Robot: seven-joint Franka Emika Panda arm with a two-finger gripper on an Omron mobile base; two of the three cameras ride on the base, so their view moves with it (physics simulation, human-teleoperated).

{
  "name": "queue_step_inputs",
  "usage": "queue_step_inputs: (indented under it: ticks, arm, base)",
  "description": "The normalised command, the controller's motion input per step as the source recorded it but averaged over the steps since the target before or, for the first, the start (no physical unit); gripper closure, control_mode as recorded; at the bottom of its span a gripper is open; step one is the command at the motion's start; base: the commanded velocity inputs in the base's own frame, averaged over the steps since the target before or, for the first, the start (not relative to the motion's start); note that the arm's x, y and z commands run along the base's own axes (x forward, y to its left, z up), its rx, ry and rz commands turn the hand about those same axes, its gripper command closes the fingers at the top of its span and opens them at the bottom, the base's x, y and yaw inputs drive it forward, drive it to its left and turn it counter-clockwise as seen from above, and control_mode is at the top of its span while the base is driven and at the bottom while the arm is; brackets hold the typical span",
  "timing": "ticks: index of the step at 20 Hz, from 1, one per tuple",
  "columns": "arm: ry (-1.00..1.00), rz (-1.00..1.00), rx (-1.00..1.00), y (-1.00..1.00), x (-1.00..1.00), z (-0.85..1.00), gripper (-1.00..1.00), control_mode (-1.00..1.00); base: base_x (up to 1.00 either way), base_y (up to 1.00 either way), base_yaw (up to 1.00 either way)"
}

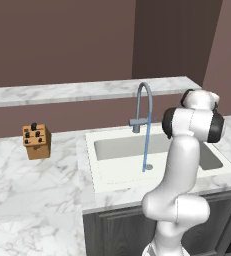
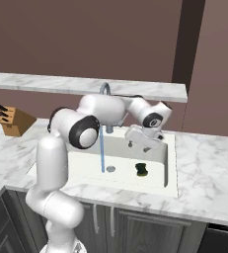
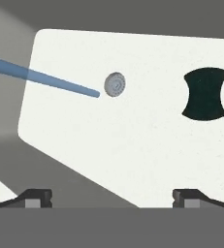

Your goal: Soak the sponge with water for a few seconds and then drop it inside the sink.

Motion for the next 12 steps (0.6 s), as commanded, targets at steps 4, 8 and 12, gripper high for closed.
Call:
queue_step_inputs:
  ticks: [4,8,12]
  arm:
    - [-0.12,0.00,-0.02,-0.01,-0.54,0.45,-1.00,-1.00]
    - [-0.15,0.00,-0.10,0.00,-0.40,0.54,-1.00,-1.00]
    - [-0.14,0.00,-0.15,0.12,-0.36,0.55,-1.00,-1.00]
  base:
    - [0.00,0.00,0.00]
    - [0.00,0.00,0.00]
    - [0.00,0.00,0.00]
